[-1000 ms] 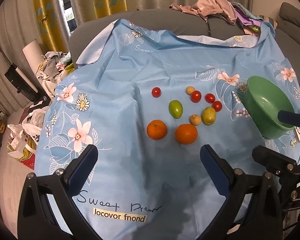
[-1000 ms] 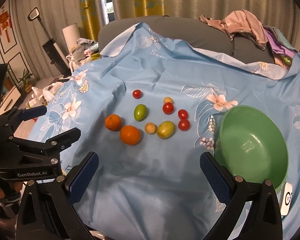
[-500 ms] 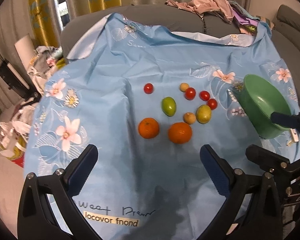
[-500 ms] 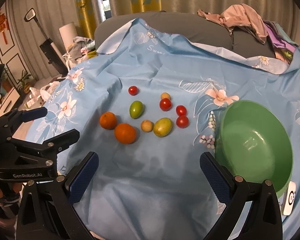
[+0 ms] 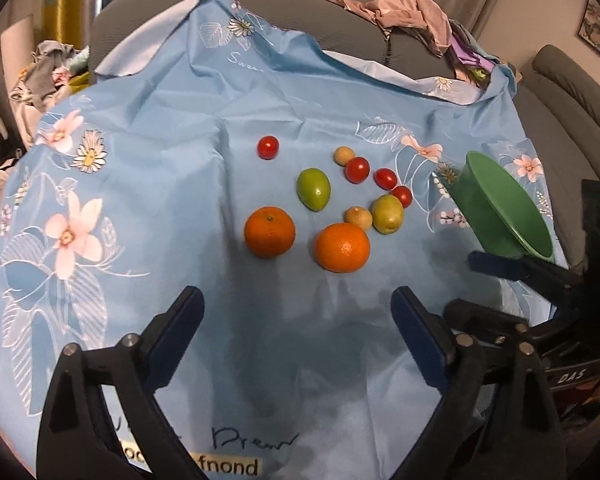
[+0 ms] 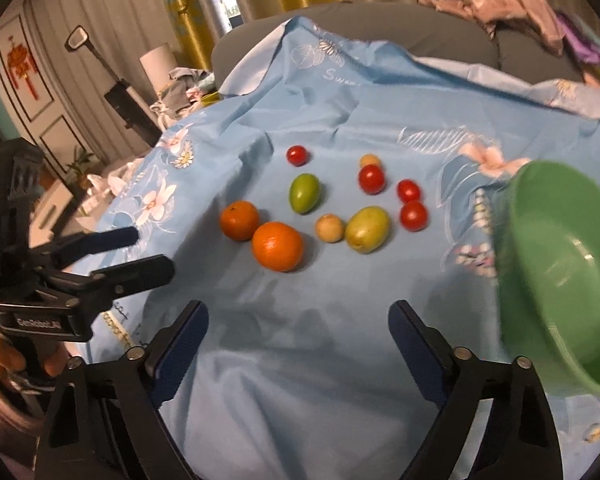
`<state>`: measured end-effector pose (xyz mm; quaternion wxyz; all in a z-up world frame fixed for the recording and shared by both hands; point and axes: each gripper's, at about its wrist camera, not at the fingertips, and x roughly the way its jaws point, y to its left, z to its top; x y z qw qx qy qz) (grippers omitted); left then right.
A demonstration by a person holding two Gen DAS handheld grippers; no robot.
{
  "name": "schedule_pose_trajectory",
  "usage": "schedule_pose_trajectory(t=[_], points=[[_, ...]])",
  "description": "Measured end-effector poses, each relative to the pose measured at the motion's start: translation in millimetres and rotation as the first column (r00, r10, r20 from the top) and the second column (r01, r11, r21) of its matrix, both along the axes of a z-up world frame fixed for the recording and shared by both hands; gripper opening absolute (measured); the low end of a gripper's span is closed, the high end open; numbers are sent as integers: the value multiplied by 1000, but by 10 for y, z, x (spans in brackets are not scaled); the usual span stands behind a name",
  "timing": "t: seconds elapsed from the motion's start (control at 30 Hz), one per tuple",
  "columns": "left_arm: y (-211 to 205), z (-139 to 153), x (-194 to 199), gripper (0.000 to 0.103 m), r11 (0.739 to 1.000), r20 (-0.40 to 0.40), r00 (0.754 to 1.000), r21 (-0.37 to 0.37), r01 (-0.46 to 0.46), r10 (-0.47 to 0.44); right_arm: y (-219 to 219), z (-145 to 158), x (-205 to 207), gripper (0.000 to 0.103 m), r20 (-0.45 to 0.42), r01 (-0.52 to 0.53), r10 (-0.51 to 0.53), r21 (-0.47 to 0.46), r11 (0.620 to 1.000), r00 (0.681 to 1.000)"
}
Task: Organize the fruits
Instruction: 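Grasp the large orange with the left tool while the right tool grasps the small orange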
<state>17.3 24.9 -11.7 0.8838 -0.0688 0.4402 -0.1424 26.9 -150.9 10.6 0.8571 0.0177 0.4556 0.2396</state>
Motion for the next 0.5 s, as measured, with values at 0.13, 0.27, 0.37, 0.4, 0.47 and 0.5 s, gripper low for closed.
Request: schedule_pose_trajectory(t=[0.13,0.27,0.37,0.4,0.47,0.5], points=[[-33,-43,112,81,999,16,1000,40,26,-26,105,-97,58,80,-6,-31,31,26,999,999],[-52,-71,273,74,994,23,997,72,77,-79,204,-173,185,72,-9,-49,49,28,998,999],[-59,-67,371,67,989,32,992,89,120,-123,277,-236,297,72,-6,-55,55,23,998,998],[-75,-65,409,65,986,37,989,96,139,-143,306,-266,342,70,-8,-61,61,21,998,998],[-95,-91,480,63,980,32,985,119,162,-167,343,-331,424,64,-23,-70,70,13,997,997],[-99,-107,512,61,977,26,985,127,168,-173,371,-365,459,63,-31,-74,74,7,997,997]])
